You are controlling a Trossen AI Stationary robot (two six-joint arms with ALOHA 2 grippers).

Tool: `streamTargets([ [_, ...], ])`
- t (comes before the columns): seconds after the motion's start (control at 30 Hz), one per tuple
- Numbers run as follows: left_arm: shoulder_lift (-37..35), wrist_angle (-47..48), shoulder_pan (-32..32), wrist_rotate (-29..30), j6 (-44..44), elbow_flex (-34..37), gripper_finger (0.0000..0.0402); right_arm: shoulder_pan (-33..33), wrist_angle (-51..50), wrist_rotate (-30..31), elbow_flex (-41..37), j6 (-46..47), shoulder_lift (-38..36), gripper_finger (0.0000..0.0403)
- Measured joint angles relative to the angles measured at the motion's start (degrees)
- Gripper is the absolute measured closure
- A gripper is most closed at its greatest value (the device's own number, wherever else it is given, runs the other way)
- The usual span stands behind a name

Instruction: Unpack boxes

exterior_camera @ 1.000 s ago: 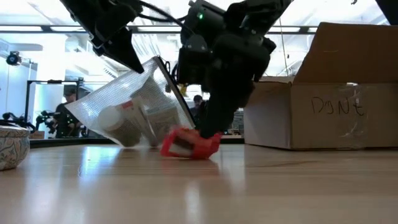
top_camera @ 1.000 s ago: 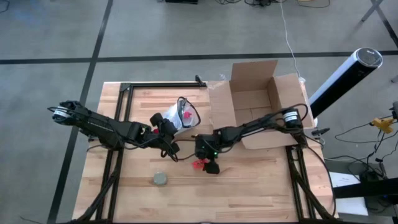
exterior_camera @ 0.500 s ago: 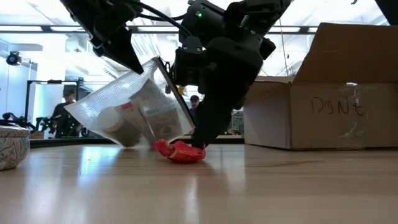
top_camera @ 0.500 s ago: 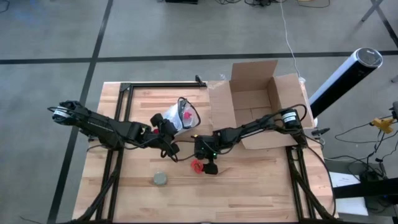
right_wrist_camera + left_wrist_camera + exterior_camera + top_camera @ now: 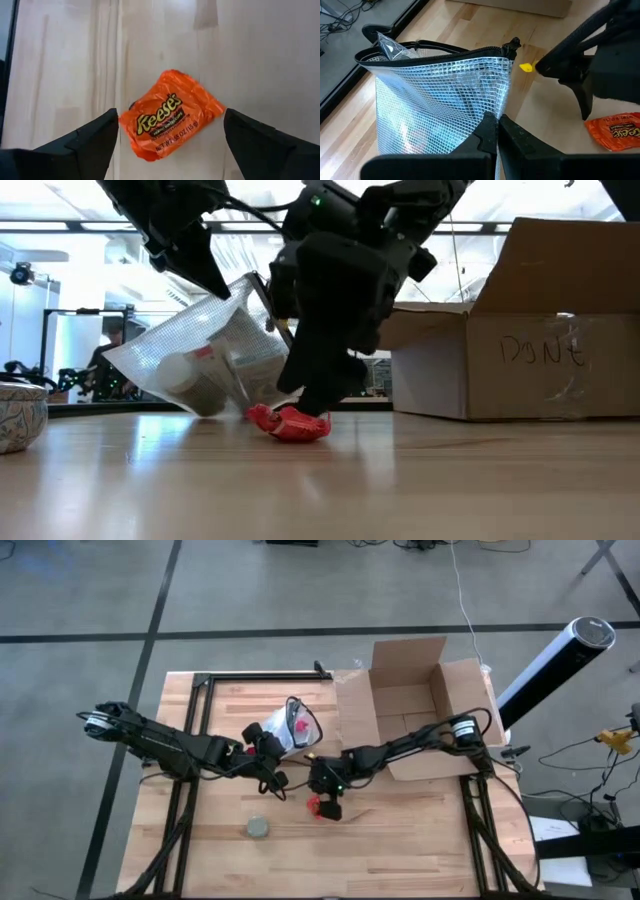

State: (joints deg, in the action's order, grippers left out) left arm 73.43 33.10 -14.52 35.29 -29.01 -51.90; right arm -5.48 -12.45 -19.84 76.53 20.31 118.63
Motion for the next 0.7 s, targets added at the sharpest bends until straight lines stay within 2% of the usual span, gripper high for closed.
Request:
streamTargets([
  [0.33,0.0,0.0,0.0,-0.3,0.7,0.0,0.0402,-1.1,2.7,-0.9,1.1,5.6,2.2,0.0053],
  [0.57,0.0,0.0,0.0,-0.3,1.0,0.0,0.0402,-2.0,0.6,-0.4,2.2,2.0,3.5,0.006],
  [0.7,0.0,0.0,0.0,-0.4,1.3,0.0,0.0402,-2.4,-2.0,2.4,2.4,-1.4,3.6,0.0071],
])
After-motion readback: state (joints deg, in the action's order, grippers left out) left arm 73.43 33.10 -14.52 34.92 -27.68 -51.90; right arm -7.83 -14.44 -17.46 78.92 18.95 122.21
